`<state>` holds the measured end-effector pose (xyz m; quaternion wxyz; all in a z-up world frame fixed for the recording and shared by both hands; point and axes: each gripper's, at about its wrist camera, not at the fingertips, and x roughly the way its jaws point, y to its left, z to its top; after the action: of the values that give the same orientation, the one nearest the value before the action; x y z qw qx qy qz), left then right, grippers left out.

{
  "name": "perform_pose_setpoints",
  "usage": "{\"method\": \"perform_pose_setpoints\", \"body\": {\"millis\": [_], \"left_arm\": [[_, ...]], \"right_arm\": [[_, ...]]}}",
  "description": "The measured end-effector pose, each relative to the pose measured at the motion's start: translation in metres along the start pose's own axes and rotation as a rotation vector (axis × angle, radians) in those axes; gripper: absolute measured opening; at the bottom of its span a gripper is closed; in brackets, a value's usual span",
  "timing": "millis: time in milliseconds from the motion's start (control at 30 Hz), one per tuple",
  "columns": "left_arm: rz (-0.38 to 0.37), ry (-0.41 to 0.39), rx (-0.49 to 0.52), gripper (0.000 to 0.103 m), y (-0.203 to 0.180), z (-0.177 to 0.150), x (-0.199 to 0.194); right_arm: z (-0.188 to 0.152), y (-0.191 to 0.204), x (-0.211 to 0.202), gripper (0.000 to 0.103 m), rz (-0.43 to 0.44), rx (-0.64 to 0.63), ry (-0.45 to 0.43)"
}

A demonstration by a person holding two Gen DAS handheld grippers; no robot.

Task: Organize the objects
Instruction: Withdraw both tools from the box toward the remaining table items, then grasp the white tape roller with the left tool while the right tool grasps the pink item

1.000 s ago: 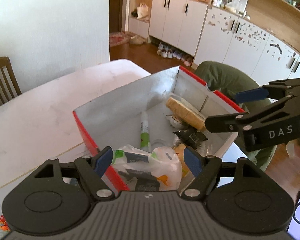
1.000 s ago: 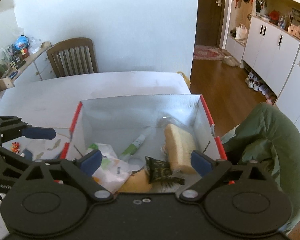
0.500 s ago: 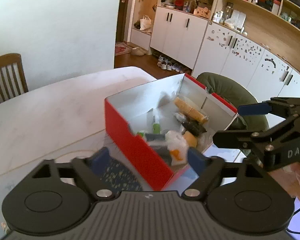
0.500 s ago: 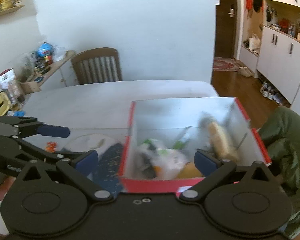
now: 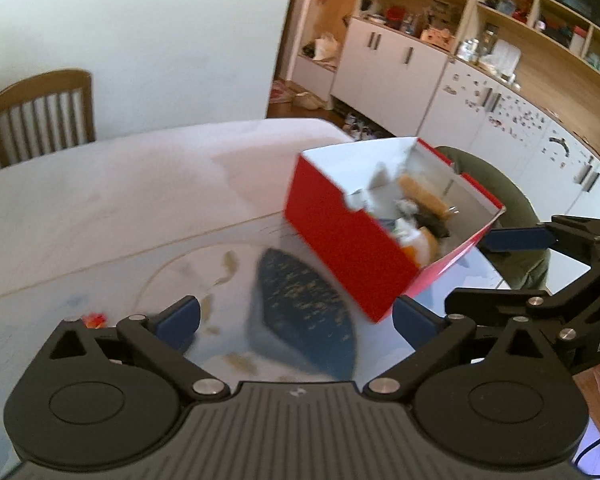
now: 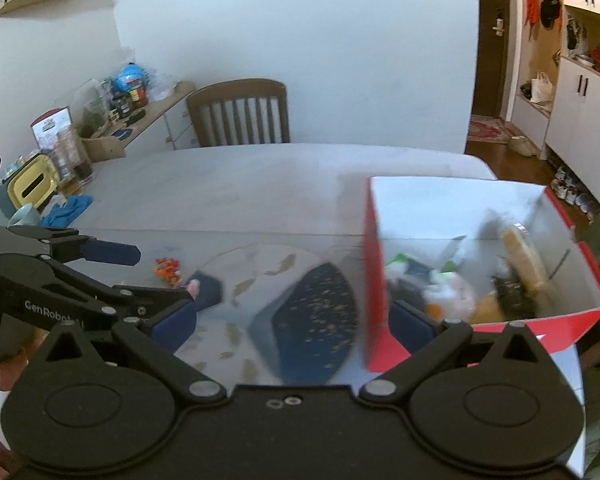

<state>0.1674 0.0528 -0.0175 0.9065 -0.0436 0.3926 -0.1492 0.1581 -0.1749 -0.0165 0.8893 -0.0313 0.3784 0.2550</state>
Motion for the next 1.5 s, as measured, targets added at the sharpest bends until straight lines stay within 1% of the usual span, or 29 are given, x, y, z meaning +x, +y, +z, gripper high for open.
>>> {"method": "perform_pose_setpoints", "body": {"millis": [233,400,533,633,867,1000,1267,1500], "left_arm": [[0.072,0.021,-0.048,0.103,0.05,-0.026,-0.017],[0.148,0.003,-0.087,0.103,0.08,-0.042,-0.027],[0.18,0.009,-0.126,0.103,0.105,-0.056,-0.029],[0.206,0.025,-0.131,0.103,0.117,-0.067,-0.025],[0.262,0.061,-0.118,0.103,0.135,-0.087,-0.008],[0.282,0.08,-0.133,0.103,0.144,-0.092,0.002],[0.34,0.117,-0.189,0.103,0.149,-0.092,0.023],[0.374,0.127,-0.205,0.103,0.148,-0.091,0.036]], "right_arm": [[-0.007,0.035,0.022,0.102,0.003,-0.023,0.032],[-0.007,0.053,0.04,0.1,0.011,-0.022,0.058],[-0.005,0.064,0.058,0.1,0.011,0.003,0.083],[-0.003,0.071,0.073,0.1,0.01,0.015,0.1],[0.001,0.09,0.108,0.1,0.001,0.012,0.14],[0.003,0.097,0.126,0.099,-0.004,0.014,0.162],[0.009,0.107,0.16,0.097,-0.02,0.026,0.202],[0.011,0.113,0.187,0.096,-0.034,0.068,0.238]]}}
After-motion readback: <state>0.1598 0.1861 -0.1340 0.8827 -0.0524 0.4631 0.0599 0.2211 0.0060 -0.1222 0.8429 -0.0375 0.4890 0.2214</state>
